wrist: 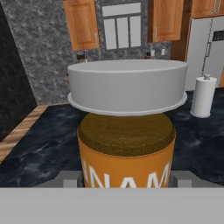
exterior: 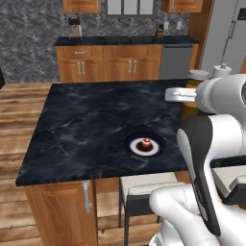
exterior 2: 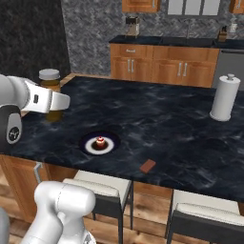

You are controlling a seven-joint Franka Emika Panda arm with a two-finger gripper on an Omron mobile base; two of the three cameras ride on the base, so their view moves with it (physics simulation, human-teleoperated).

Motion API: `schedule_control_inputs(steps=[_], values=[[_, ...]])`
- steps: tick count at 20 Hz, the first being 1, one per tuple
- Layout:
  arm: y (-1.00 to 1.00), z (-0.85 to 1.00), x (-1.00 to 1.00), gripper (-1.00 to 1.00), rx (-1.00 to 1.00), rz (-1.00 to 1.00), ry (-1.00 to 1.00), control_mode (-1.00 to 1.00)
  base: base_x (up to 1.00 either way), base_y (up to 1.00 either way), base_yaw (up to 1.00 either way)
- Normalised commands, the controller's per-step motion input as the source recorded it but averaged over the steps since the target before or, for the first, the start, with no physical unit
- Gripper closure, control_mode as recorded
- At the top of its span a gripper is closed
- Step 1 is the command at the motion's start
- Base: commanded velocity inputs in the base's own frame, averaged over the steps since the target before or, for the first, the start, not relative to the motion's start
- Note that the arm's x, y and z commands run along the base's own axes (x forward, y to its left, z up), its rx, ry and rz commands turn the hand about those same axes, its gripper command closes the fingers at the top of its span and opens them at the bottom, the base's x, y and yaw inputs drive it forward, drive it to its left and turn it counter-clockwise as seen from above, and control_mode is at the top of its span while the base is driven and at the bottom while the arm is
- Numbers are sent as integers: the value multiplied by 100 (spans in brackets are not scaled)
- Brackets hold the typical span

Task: Take the cinnamon bottle from the cabinet and place it on the dining table, next to the plate with the cupcake. Then take the chocolate from the dining counter and place it on the cupcake plate.

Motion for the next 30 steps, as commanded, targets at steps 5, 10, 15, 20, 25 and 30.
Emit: schedule_control_inputs(steps=[5,10,15,20,25,30], values=[[75,-28,59,100,-10,-17,4,-100,2,4,0],[100,-44,92,100,-15,-44,3,-100,0,0,0],[74,-75,73,100,-15,-55,6,-100,0,0,0],[-3,-67,25,100,8,-29,9,-100,0,0,0],[0,-88,45,100,4,-2,2,-100,0,0,0],[-16,-66,47,100,0,13,-1,-100,0,0,0]])
